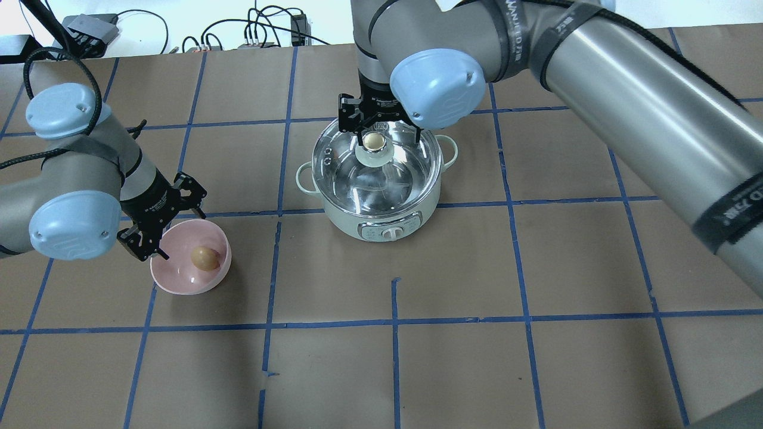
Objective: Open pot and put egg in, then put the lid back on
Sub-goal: 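Lower the left gripper over the egg while the right gripper grasps the lid knob, then lift the glass lid off the pot with the right gripper and set it aside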
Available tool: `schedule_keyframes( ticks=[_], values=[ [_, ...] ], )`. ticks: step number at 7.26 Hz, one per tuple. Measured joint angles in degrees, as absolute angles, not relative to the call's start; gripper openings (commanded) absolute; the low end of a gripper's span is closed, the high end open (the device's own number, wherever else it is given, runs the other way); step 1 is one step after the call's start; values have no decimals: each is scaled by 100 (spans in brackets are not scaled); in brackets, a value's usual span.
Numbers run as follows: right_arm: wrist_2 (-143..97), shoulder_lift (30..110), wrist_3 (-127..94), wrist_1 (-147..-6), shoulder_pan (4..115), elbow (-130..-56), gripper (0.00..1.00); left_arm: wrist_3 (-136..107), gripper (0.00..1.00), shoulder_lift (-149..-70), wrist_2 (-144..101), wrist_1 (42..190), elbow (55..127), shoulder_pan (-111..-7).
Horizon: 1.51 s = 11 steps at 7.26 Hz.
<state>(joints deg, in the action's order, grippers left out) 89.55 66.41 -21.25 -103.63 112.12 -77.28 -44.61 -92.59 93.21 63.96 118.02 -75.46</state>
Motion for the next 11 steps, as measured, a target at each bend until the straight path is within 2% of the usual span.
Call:
schedule_keyframes(
  ticks=[1,2,3,4,5,6,8,9,10,11],
  values=[
    [8967,6531,-2212,-10612,11263,-7827,97,-4482,98,-9233,9312,6256,11934,-7468],
    [8969,6473,-2243,-10844,11284,-7968,84,-4488,98,-9224,9297,6198,11993,-7416],
    [8965,6442,-2253,-10996,11294,-8075,64,-4490,98,-9222,9272,6172,12031,-7367],
    [8960,6434,-2257,-11069,11302,-8121,40,-4484,99,-9222,9192,6156,12066,-7310],
    [8955,6431,-2258,-11126,11302,-8137,40,-4461,99,-9239,9047,6123,12091,-7269],
    [8954,6425,-2261,-11194,11305,-8137,45,-4438,99,-9274,8959,6078,12106,-7247],
    [8963,6418,-2266,-11301,11310,-8147,49,-4400,99,-9324,8917,5926,12229,-7229],
    [8969,6417,-2267,-11321,11310,-8147,61,-4375,99,-9340,8916,5688,12394,-7227],
    [8972,6416,-2267,-11333,11307,-8146,65,-4254,99,-9352,8922,5453,12547,-7222],
    [8973,6407,-2268,-11362,11306,-8138,65,-4057,99,-9356,8929,5326,12634,-7211]
  ],
)
